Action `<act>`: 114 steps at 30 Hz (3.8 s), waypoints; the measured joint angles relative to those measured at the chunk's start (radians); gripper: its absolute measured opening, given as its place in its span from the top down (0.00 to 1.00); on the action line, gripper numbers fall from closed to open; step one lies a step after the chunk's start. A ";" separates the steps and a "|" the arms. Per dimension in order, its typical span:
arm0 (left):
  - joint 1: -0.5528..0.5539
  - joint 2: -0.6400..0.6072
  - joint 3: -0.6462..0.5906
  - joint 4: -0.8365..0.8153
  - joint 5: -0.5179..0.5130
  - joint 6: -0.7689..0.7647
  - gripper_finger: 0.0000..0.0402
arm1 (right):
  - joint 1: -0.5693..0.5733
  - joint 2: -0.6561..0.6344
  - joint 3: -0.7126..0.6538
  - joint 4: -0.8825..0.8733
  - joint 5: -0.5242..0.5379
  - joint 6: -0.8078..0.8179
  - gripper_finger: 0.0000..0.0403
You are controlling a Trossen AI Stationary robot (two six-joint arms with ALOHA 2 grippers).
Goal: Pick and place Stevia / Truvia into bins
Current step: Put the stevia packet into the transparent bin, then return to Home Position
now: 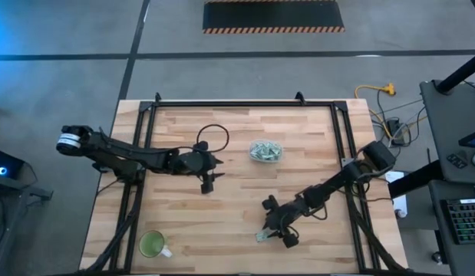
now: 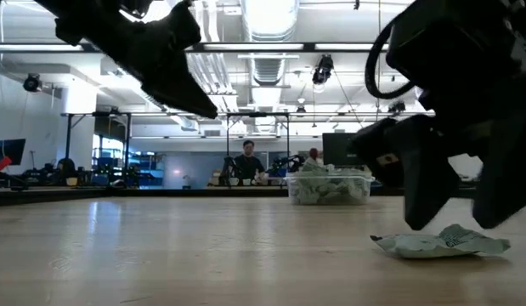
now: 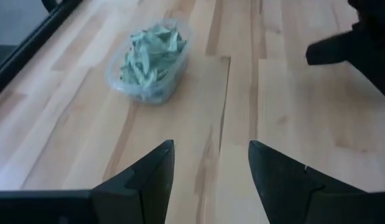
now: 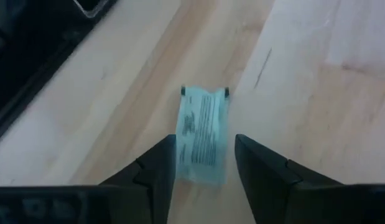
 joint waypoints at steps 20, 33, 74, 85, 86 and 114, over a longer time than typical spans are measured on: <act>0.000 0.000 -0.002 0.009 0.000 0.001 0.53 | -0.002 -0.020 -0.004 -0.071 0.037 -0.103 0.97; 0.002 0.000 -0.002 0.094 0.000 0.002 0.53 | -0.038 -0.348 -0.004 -0.458 0.614 -0.163 0.98; 0.002 0.000 -0.034 0.191 -0.021 0.054 0.53 | -0.717 -0.201 0.037 -0.481 0.236 -0.259 0.98; 0.002 0.000 -0.034 0.192 -0.021 0.054 0.53 | -0.716 -0.321 0.037 -0.546 0.234 -0.270 0.88; 0.002 0.000 -0.034 0.192 -0.022 0.054 0.53 | -0.716 -0.332 0.037 -0.556 0.234 -0.270 0.85; 0.129 -0.238 -0.387 0.759 0.002 0.272 0.53 | -0.672 -1.008 -0.239 -0.379 -0.051 -0.417 0.59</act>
